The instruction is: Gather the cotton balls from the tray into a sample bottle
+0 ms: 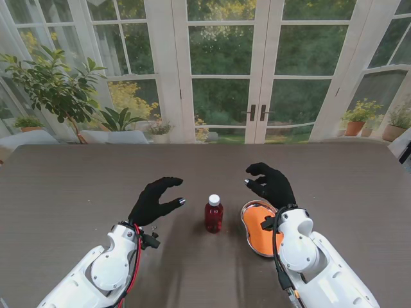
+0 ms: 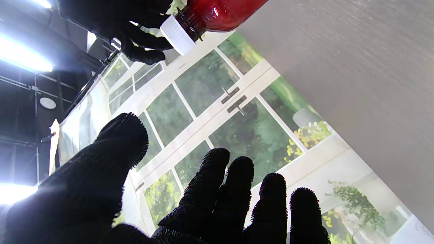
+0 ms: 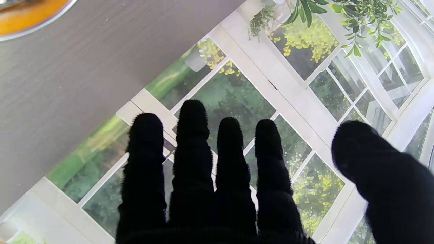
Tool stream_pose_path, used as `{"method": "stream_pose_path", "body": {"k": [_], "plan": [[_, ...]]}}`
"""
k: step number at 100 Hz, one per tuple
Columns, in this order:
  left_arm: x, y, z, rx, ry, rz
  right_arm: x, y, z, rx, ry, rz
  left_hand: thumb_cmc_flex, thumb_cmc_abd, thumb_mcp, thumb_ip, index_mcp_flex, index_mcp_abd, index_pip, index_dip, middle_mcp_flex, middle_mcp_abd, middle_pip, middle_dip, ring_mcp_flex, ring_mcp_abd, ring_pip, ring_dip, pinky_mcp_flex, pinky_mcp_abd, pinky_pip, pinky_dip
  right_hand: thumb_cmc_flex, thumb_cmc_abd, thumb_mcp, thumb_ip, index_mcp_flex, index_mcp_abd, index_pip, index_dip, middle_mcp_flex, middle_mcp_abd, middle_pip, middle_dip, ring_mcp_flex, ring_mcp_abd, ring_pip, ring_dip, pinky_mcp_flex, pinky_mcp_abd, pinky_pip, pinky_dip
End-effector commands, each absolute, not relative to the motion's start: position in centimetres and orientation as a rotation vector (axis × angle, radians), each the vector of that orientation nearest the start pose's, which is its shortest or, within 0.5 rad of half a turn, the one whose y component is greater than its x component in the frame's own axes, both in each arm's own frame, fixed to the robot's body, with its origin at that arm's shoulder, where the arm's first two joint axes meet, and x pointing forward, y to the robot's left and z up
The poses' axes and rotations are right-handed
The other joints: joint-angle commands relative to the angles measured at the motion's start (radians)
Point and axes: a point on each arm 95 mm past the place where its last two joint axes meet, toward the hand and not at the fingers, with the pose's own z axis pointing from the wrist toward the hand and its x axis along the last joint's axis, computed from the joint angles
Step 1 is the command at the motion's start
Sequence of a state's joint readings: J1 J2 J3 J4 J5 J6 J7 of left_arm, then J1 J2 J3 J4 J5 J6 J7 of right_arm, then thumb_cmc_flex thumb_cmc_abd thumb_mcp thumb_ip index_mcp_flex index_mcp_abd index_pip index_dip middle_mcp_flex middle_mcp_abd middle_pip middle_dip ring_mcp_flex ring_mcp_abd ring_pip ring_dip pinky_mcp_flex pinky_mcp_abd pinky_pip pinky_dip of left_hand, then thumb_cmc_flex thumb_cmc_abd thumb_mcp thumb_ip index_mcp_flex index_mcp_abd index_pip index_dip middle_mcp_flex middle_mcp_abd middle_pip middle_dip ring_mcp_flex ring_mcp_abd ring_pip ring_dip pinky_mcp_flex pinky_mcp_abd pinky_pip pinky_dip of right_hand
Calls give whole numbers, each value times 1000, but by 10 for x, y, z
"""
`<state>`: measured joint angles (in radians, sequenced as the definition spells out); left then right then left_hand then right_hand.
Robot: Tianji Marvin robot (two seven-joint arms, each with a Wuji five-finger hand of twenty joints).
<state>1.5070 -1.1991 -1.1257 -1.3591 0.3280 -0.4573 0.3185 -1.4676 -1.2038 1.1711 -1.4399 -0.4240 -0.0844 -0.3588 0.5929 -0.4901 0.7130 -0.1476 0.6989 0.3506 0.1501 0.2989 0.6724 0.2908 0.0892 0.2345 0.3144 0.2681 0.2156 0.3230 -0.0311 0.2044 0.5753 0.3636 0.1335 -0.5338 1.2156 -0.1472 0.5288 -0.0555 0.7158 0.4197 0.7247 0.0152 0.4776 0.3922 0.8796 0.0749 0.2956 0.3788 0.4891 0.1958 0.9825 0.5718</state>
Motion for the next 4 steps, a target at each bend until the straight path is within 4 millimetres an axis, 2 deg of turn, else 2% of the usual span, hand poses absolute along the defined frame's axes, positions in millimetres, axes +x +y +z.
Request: {"method": "stream_pose_path", "body": {"k": [1, 4], "plan": [[400, -30, -351, -1584, 878, -2323, 427, 8, -326, -2202, -1108, -2660, 5, 33, -16, 33, -13, -122, -5, -3, -9, -23, -4, -3, 7, -1, -8, 2, 1, -32, -23, 12, 12, -21, 31, 29, 17, -8, -8, -27, 2, -4, 1, 0, -11, 10, -5, -16, -16, 4, -12, -14], [400, -30, -351, -1582, 877, -2323, 427, 8, -327, -2203, -1109, -2659, 6, 33, -16, 33, -13, -121, -5, -3, -8, -23, -4, -2, 6, -1, -8, 2, 0, -32, -23, 12, 14, -22, 32, 29, 18, -9, -8, -27, 5, -5, 2, 1, -11, 11, -5, -16, -16, 4, -12, -14]]}}
